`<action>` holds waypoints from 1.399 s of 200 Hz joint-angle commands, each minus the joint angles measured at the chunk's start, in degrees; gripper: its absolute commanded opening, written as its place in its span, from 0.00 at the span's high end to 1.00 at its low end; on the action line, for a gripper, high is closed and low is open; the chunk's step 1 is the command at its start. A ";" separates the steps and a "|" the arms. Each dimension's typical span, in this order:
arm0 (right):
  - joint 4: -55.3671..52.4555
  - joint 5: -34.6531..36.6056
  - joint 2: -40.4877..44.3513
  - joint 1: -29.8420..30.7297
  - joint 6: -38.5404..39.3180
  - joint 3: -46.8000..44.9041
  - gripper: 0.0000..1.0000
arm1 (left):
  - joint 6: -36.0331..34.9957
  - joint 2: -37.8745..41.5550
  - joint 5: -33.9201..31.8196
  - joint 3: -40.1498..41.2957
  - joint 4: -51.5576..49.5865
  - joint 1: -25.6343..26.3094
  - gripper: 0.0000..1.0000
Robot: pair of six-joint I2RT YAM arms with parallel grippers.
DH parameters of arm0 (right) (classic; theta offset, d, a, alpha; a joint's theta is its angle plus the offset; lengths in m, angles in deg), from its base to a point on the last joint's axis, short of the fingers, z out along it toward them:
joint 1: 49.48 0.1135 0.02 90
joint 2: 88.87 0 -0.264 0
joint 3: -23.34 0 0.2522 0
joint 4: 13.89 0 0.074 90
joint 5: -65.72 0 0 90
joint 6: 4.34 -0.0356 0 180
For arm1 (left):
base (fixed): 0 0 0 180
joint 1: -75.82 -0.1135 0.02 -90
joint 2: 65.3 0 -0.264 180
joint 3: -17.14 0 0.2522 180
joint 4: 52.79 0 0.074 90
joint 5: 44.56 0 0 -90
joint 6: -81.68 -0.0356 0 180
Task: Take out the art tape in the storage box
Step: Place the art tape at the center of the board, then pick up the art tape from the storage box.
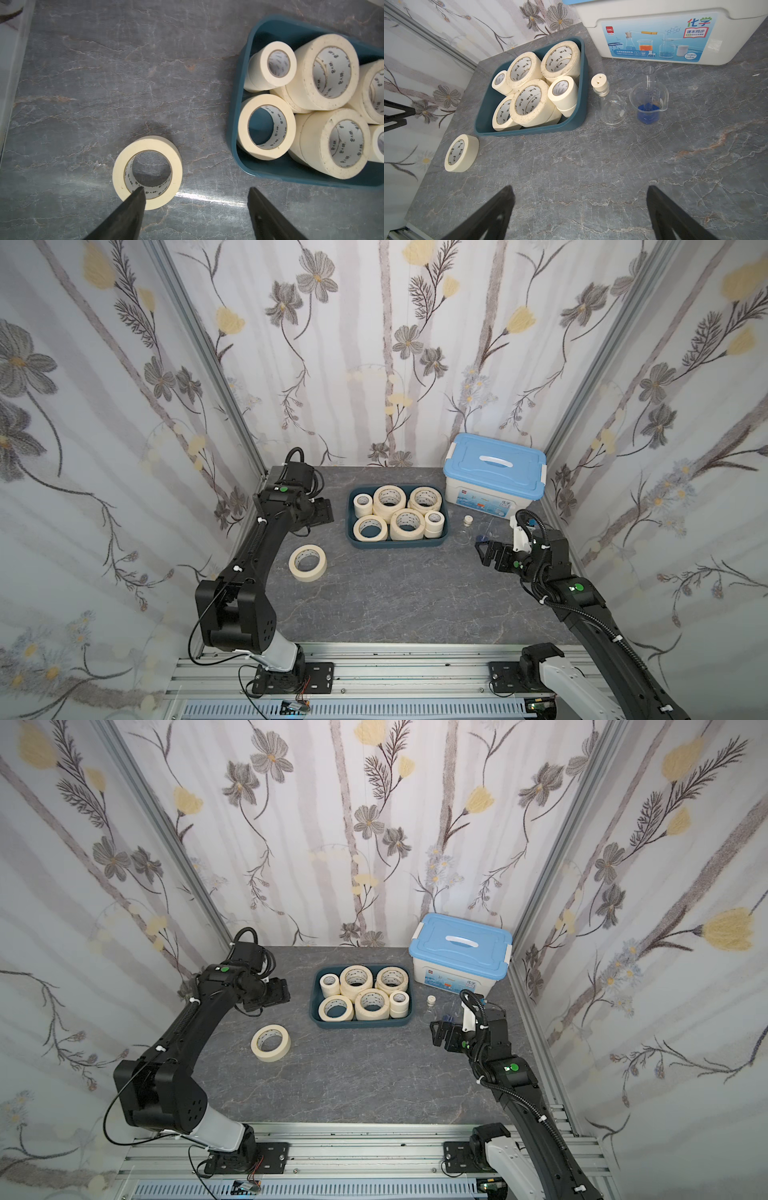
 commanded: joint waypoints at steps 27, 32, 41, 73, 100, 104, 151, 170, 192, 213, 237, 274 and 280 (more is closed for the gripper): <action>-0.64 -0.22 1.03 0.01 -0.11 0.35 0.00 | -7.37 -7.09 -3.41 -8.97 -4.74 6.48 0.17; -0.73 -0.18 1.12 0.02 -0.15 0.24 0.00 | -7.67 -7.93 -3.38 -9.85 -4.95 6.88 0.16; -0.90 -0.10 1.29 -0.02 -0.09 0.29 0.00 | -8.12 -9.40 -3.33 -11.33 -5.24 7.57 0.14; -1.45 0.07 1.90 0.02 0.18 -0.04 0.00 | -9.64 -15.17 -3.29 -16.99 -6.77 9.18 0.09; -1.95 0.28 2.36 0.00 0.39 -0.33 0.00 | -11.35 -20.40 -2.26 -21.79 -8.34 10.18 0.05; -2.05 0.40 2.44 -0.04 0.38 -0.39 0.00 | -11.61 -21.21 -2.12 -22.31 -8.45 10.33 0.06; -2.44 0.88 2.80 -0.04 0.41 -0.84 0.00 | -13.06 -28.51 -0.53 -27.72 -9.07 11.09 0.14; -2.51 1.12 2.89 -0.05 0.29 -1.06 0.00 | -13.58 -31.39 -0.12 -30.32 -10.14 11.17 0.18; -2.64 1.32 2.89 -0.05 0.10 -1.36 0.00 | -14.08 -34.09 0.11 -32.55 -10.81 11.37 0.22; -2.64 1.51 2.98 -0.04 0.05 -1.60 0.00 | -14.40 -36.32 0.36 -34.14 -11.17 11.57 0.26; -2.66 1.67 3.15 -0.05 -0.03 -1.89 0.00 | -14.95 -38.89 -0.06 -36.16 -12.41 12.10 0.32; -2.78 1.84 3.49 -0.04 -0.04 -2.24 0.00 | -15.63 -42.39 -1.60 -38.17 -13.53 12.58 0.36; -2.75 1.90 3.46 -0.04 -0.09 -2.40 0.00 | -15.62 -42.88 -1.90 -38.39 -13.51 12.57 0.36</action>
